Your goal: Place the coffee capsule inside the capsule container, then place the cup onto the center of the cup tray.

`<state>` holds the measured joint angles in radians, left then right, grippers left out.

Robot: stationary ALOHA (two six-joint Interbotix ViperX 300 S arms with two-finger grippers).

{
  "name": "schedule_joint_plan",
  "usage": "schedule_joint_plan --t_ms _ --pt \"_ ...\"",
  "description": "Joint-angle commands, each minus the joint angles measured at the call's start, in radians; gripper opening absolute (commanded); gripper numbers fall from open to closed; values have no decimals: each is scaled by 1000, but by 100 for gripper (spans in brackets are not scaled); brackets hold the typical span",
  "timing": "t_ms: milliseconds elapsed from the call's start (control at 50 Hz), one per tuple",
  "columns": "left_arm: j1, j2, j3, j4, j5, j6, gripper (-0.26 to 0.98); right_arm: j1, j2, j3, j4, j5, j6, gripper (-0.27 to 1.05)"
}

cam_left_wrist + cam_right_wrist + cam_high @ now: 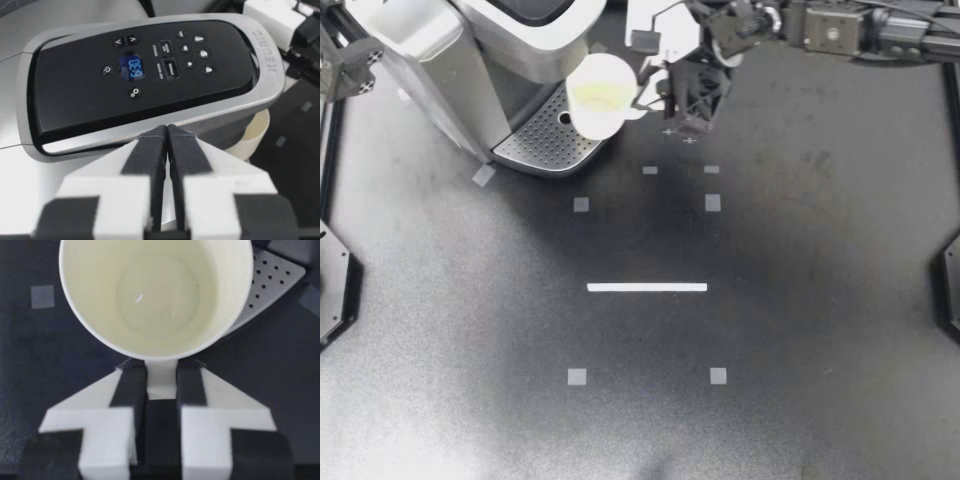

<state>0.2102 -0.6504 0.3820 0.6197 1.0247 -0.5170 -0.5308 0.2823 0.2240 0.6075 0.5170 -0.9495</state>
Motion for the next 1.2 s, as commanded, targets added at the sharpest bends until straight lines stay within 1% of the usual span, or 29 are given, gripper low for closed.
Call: schedule_joint_plan --t_ms 0,1180 --pt "-2 -5 -11 6 -8 0 11 8 -9 -37 3 -5 2 11" --pt "-2 -5 0 6 -8 0 11 9 61 -124 -2 -2 -2 11"
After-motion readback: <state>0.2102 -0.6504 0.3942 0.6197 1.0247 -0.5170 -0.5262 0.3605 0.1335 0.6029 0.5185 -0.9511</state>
